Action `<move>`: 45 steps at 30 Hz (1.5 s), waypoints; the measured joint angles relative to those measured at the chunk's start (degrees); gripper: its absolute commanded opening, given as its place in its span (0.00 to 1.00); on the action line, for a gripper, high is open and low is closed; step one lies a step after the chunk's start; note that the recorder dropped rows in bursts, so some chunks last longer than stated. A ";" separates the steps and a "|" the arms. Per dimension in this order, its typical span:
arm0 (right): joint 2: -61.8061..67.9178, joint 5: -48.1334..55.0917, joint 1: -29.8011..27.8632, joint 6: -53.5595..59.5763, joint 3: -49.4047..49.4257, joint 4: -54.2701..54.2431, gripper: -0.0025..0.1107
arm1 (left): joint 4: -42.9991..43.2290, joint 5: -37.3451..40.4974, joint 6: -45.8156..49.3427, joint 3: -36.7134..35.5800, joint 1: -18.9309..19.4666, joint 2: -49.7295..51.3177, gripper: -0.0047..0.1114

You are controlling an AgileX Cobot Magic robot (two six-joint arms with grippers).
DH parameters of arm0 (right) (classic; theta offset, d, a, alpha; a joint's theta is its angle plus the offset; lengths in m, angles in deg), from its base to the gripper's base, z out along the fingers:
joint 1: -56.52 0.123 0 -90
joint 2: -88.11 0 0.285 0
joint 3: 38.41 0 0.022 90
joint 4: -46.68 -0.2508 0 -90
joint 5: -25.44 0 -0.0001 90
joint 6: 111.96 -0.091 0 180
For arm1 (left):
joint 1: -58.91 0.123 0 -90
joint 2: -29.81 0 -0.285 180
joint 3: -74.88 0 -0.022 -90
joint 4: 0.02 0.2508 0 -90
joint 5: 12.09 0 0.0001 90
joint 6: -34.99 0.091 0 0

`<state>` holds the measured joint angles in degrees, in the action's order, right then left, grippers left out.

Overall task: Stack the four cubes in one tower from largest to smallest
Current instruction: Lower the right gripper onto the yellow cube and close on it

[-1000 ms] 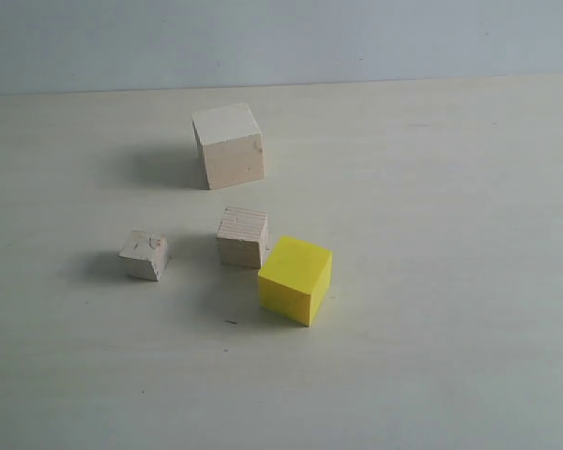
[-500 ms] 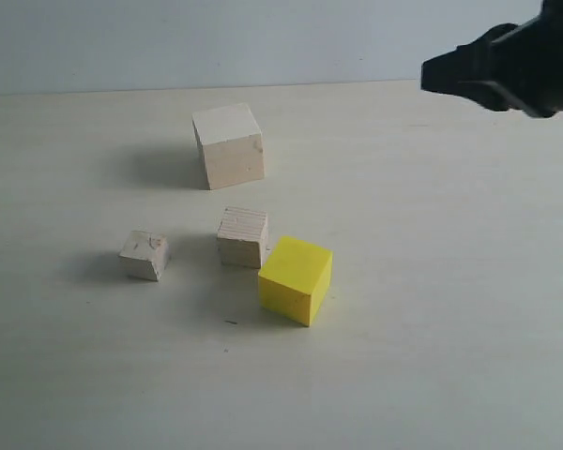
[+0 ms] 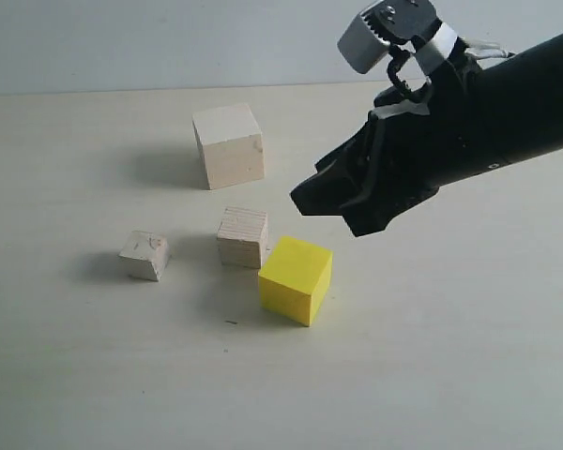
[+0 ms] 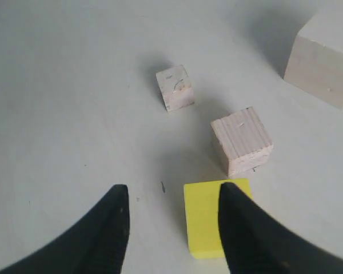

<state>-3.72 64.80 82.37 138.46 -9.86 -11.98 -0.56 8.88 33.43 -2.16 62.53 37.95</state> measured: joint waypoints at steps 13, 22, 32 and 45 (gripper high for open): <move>4.02 -1.58 0.04 -5.53 0.00 7.80 0.70 | 0.54 -7.52 0.97 -0.23 0.00 0.00 0.04; 11.61 -4.84 0.04 -2.29 0.00 7.68 0.69 | 0.54 -19.56 1.56 -0.22 0.00 0.00 0.04; 15.57 -6.01 0.04 2.83 0.00 7.54 0.69 | 0.54 -20.97 1.56 -0.22 0.00 0.00 0.04; 17.24 -7.68 1.41 8.44 -0.04 1.78 0.69 | 0.54 -23.00 -1.07 -0.22 0.00 0.00 0.04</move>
<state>13.53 57.12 83.78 146.90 -9.90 -10.20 -0.02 -14.11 32.37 -2.38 62.53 37.95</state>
